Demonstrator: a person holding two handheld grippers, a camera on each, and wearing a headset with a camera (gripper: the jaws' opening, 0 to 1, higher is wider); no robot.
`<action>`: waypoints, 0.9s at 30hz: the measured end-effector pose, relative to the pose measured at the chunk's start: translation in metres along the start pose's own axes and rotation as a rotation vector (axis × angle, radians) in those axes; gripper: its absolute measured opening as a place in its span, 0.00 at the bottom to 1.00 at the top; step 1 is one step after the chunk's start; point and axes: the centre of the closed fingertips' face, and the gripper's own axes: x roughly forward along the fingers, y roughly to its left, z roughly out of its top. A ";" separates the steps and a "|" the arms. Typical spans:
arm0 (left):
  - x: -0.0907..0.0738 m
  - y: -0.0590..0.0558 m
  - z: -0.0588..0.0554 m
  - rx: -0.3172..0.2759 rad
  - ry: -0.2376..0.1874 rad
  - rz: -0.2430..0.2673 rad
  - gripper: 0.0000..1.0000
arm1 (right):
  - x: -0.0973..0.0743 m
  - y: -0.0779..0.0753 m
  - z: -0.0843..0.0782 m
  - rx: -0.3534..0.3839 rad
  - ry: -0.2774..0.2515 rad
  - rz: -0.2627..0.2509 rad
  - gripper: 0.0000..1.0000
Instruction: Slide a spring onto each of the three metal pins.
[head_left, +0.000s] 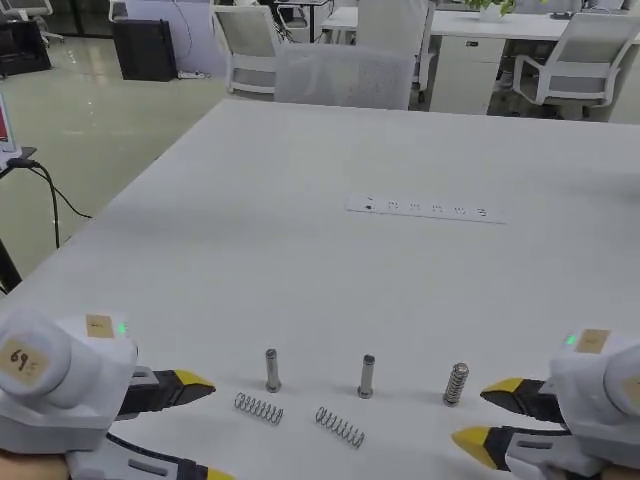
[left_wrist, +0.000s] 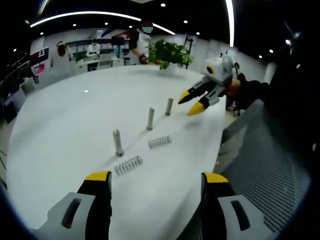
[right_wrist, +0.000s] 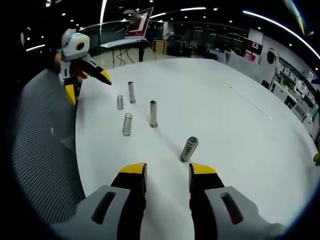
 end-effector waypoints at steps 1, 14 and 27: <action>0.000 0.000 0.000 0.000 0.000 0.000 0.69 | 0.000 0.001 0.001 -0.002 0.000 0.002 0.31; 0.000 0.002 0.001 -0.003 -0.009 0.001 0.69 | 0.002 0.017 0.012 -0.031 0.004 0.049 0.30; -0.001 0.002 0.003 -0.001 -0.020 0.002 0.69 | 0.004 0.031 0.023 -0.056 0.004 0.094 0.30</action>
